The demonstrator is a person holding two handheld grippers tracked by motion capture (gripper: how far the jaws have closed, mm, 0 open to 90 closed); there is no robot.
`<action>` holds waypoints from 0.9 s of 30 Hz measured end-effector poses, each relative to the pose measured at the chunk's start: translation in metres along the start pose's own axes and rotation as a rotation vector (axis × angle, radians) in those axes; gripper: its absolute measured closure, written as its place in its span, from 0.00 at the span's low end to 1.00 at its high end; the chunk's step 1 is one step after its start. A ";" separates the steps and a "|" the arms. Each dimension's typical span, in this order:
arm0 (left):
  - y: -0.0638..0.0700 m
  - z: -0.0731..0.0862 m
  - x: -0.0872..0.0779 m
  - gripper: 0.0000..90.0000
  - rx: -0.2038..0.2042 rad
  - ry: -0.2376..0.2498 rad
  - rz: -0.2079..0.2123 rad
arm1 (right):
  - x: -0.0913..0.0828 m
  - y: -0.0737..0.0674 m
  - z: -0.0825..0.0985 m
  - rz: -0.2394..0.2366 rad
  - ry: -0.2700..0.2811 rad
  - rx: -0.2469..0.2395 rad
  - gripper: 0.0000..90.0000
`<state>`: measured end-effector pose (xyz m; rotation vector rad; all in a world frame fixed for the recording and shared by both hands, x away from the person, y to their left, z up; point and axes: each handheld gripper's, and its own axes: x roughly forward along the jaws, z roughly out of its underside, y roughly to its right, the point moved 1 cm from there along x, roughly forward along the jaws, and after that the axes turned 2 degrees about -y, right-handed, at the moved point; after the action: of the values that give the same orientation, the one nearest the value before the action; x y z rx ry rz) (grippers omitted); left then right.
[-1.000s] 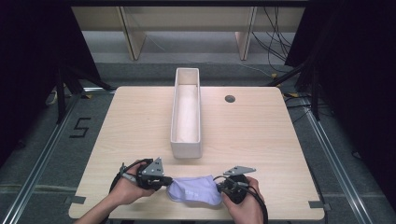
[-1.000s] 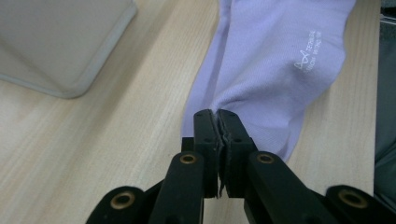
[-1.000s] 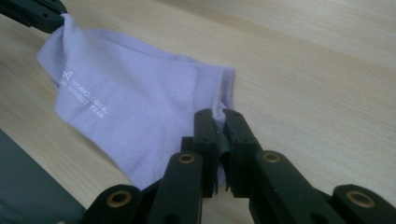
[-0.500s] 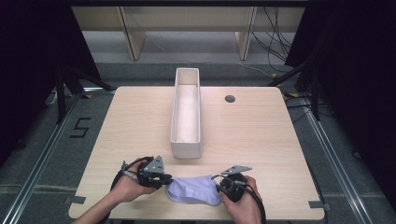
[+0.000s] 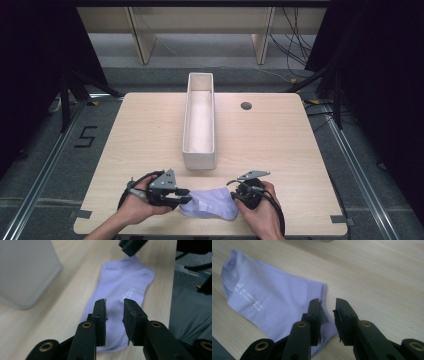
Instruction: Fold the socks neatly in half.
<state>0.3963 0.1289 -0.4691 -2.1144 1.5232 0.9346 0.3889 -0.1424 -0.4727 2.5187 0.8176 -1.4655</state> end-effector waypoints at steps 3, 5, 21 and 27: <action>0.001 0.008 0.010 0.81 0.016 -0.076 0.006 | 0.006 0.001 -0.001 -0.019 -0.013 -0.001 0.80; 0.002 0.011 0.013 0.81 0.011 -0.087 0.019 | 0.009 0.003 0.000 -0.039 -0.028 -0.014 0.84; 0.009 0.014 0.021 0.67 0.104 -0.136 -0.025 | 0.010 0.006 -0.001 -0.045 -0.052 0.018 0.92; 0.006 0.018 0.023 0.80 0.131 -0.172 -0.036 | 0.013 0.008 0.000 -0.040 -0.058 -0.002 0.97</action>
<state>0.3901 0.1220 -0.4974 -1.9115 1.4163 0.9503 0.3980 -0.1444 -0.4856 2.4591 0.8648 -1.5418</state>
